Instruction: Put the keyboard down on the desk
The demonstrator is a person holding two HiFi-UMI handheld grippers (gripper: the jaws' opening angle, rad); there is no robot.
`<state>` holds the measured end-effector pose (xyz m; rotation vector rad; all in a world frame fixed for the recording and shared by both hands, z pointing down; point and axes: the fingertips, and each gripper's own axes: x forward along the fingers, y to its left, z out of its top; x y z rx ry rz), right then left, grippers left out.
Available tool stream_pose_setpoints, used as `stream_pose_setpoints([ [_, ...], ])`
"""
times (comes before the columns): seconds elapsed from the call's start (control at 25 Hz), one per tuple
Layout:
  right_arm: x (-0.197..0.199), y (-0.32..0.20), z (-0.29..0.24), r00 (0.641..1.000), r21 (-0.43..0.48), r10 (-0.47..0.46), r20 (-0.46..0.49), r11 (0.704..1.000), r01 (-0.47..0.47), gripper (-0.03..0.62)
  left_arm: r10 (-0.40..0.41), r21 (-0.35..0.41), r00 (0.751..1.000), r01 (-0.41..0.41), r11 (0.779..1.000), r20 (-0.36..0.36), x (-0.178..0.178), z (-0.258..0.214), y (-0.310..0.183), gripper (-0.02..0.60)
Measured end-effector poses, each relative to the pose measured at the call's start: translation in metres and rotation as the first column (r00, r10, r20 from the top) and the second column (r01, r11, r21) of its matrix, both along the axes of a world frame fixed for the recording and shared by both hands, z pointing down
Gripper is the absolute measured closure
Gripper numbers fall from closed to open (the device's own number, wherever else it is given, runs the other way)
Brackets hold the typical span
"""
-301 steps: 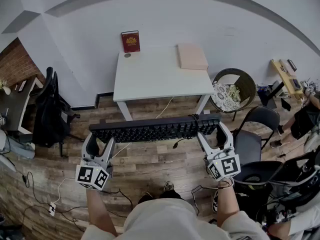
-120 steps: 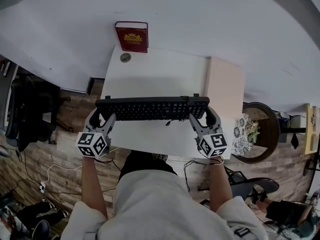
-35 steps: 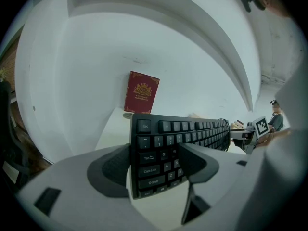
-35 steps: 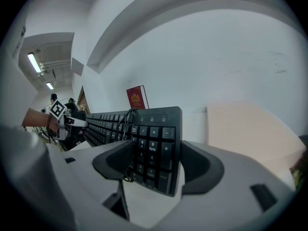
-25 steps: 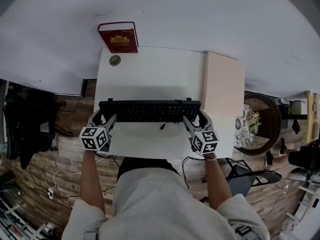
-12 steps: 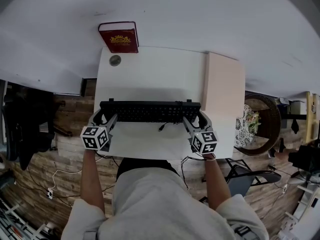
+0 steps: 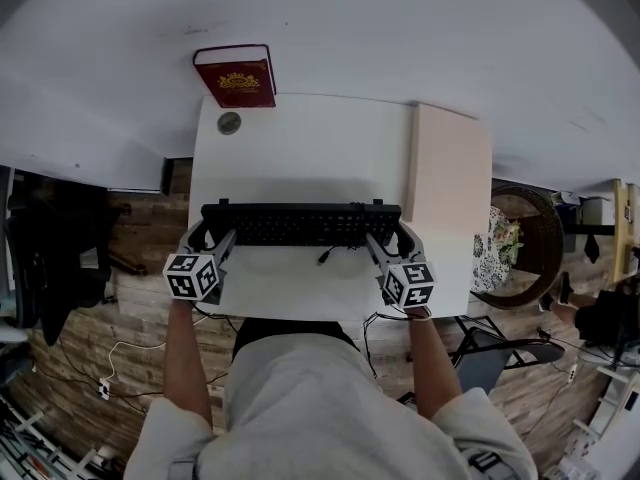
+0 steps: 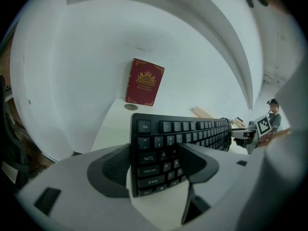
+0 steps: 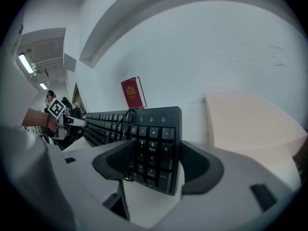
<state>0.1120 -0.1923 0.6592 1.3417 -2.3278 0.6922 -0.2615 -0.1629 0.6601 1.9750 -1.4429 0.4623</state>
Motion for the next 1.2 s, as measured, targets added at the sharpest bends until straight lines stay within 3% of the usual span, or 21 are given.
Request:
stream_pose_setpoints([
  [0.68,0.001,-0.009,0.008,1.0,-0.033,0.023,0.011,0.999,-0.023,0.285,0.027,-0.026,1.0,-0.027,0.999,-0.01,0.001,0.008,-0.017,0.268],
  [1.2,0.001,-0.018,0.021,0.999,-0.117,0.051,0.008,0.992,-0.05,0.284,0.029,-0.066,0.999,-0.031,0.997,-0.027,0.0,0.019,-0.03,0.268],
])
